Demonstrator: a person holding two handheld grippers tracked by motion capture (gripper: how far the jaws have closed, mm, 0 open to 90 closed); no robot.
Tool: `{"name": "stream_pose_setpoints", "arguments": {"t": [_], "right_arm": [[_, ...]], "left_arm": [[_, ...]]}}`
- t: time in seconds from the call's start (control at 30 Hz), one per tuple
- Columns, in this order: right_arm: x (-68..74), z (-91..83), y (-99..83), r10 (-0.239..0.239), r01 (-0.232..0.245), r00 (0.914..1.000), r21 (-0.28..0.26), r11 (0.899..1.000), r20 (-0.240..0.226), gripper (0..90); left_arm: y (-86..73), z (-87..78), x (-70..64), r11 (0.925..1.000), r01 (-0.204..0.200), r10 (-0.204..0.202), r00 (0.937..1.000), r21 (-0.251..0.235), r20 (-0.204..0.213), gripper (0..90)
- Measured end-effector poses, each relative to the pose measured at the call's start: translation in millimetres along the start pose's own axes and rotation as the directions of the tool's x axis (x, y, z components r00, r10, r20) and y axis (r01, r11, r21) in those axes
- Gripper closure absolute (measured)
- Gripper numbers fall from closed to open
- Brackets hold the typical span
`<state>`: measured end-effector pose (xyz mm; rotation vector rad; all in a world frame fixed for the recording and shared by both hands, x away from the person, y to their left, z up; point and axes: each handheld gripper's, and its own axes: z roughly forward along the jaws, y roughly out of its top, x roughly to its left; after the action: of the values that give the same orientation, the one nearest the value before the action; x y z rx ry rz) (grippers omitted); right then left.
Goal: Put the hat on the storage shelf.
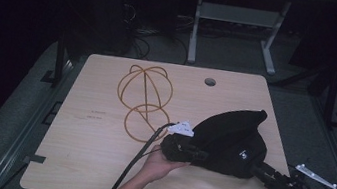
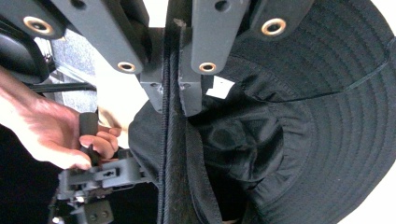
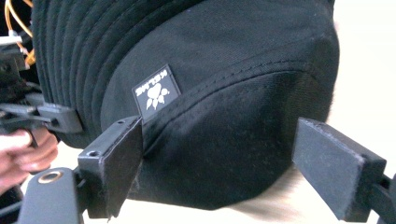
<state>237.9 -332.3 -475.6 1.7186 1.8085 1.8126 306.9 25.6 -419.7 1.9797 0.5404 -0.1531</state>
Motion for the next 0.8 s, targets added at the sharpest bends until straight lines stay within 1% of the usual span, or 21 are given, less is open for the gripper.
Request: {"name": "stream_pose_setpoints", "arguments": {"t": [0.03, 0.1, 0.13, 0.17, 0.2, 0.23, 0.27, 0.33, 0.37, 0.4, 0.43, 0.47, 0.5, 0.53, 0.57, 0.6, 0.63, 0.67, 0.8], "right_arm": [[0.0, 0.0, 0.0, 0.000, 0.000, 1.0000, 0.000, 1.000, 0.000, 15.8], [-2.1, 3.1, 0.7, 0.031, -0.031, 0.9995, 0.007, 0.999, -0.009, 15.9], [-3.7, 5.2, 1.1, 0.054, -0.054, 0.9983, 0.006, 0.999, -0.021, 18.8], [-3.7, 5.2, 1.1, 0.054, -0.054, 0.9983, 0.006, 0.999, -0.021, 18.8], [-4.4, 6.3, 1.3, 0.062, -0.062, 0.9977, 0.008, 0.998, -0.027, 20.8], [-4.9, 8.1, 1.6, 0.070, -0.070, 0.9968, 0.013, 0.997, -0.038, 23.9], [-5.0, 11.4, 2.0, 0.063, -0.062, 0.9965, 0.013, 0.998, -0.055, 32.1], [-3.9, 12.9, 2.7, 0.076, -0.075, 0.9953, 0.026, 0.997, -0.059, 38.6], [-2.2, 14.0, 3.5, 0.063, -0.062, 0.9966, 0.023, 0.998, -0.052, 44.6], [-2.2, 14.0, 3.5, 0.063, -0.062, 0.9966, 0.023, 0.998, -0.052, 44.6], [-0.4, 14.1, 3.8, 0.056, -0.055, 0.9973, 0.024, 0.998, -0.047, 50.0], [3.4, 15.7, 5.4, 0.028, -0.028, 0.9988, 0.021, 0.999, -0.040, 59.9], [3.4, 15.7, 5.4, 0.028, -0.028, 0.9988, 0.021, 0.999, -0.040, 59.9], [7.0, 17.7, 6.8, -0.002, 0.003, 0.9998, 0.030, 1.000, -0.020, 71.4], [7.0, 17.7, 6.8, -0.002, 0.003, 0.9998, 0.030, 1.000, -0.020, 71.4], [7.3, 18.9, 7.2, -0.016, 0.016, 0.9997, 0.027, 1.000, -0.017, 74.4], [8.2, 20.3, 7.8, -0.019, 0.020, 0.9997, 0.031, 0.999, -0.015, 78.4], [9.9, 21.2, 8.9, -0.044, 0.044, 0.9990, 0.033, 0.998, -0.005, 85.6], [11.1, 21.2, 10.9, -0.061, 0.061, 0.9981, 0.023, 0.998, 0.003, 87.5]], "left_arm": [[0.0, 0.0, 0.0, 1.0000, 0.000, 0.000, 1.0000, 0.000, 0.000, 85.7], [-0.2, 0.3, 0.0, 1.0000, -0.002, 0.002, 1.0000, 0.003, 0.002, 85.7], [-0.4, 0.8, -0.6, 1.0000, -0.006, 0.006, 1.0000, 0.008, 0.001, 85.7], [-0.4, 0.8, -0.6, 1.0000, -0.006, 0.006, 1.0000, 0.008, 0.001, 85.7], [-0.4, 1.3, -1.1, 0.9999, -0.008, 0.008, 1.0000, 0.010, 0.005, 85.7], [-0.2, 1.3, -1.4, 0.9999, -0.012, 0.012, 0.9999, 0.012, 0.004, 85.7], [0.2, 2.2, -1.7, 0.9998, -0.015, 0.015, 0.9999, 0.016, 0.005, 85.7], [0.5, 2.8, -2.2, 0.9995, -0.022, 0.022, 0.9997, 0.022, 0.004, 85.7], [0.5, 3.1, -2.4, 0.9995, -0.024, 0.023, 0.9997, 0.021, 0.006, 85.7], [0.5, 3.1, -2.4, 0.9995, -0.024, 0.023, 0.9997, 0.021, 0.006, 85.7], [0.8, 3.1, -2.7, 0.9993, -0.027, 0.027, 0.9996, 0.025, 0.004, 85.7], [1.2, 3.2, -2.9, 0.9992, -0.031, 0.031, 0.9995, 0.027, 0.007, 85.7], [1.2, 3.2, -2.9, 0.9992, -0.031, 0.031, 0.9995, 0.027, 0.007, 85.7], [2.1, 2.7, -3.0, 0.9990, -0.035, 0.034, 0.9994, 0.029, 0.008, 85.7], [2.1, 2.7, -3.0, 0.9990, -0.035, 0.034, 0.9994, 0.029, 0.008, 85.7], [2.6, 2.6, -3.6, 0.9988, -0.039, 0.039, 0.9992, 0.029, 0.006, 85.7], [2.9, 2.7, -4.1, 0.9986, -0.044, 0.043, 0.9990, 0.028, 0.004, 85.7], [3.5, 2.0, -4.5, 0.9984, -0.049, 0.049, 0.9988, 0.029, 0.004, 85.7], [4.1, -0.4, -4.0, 0.9983, -0.049, 0.049, 0.9988, 0.032, 0.000, 85.7]]}}
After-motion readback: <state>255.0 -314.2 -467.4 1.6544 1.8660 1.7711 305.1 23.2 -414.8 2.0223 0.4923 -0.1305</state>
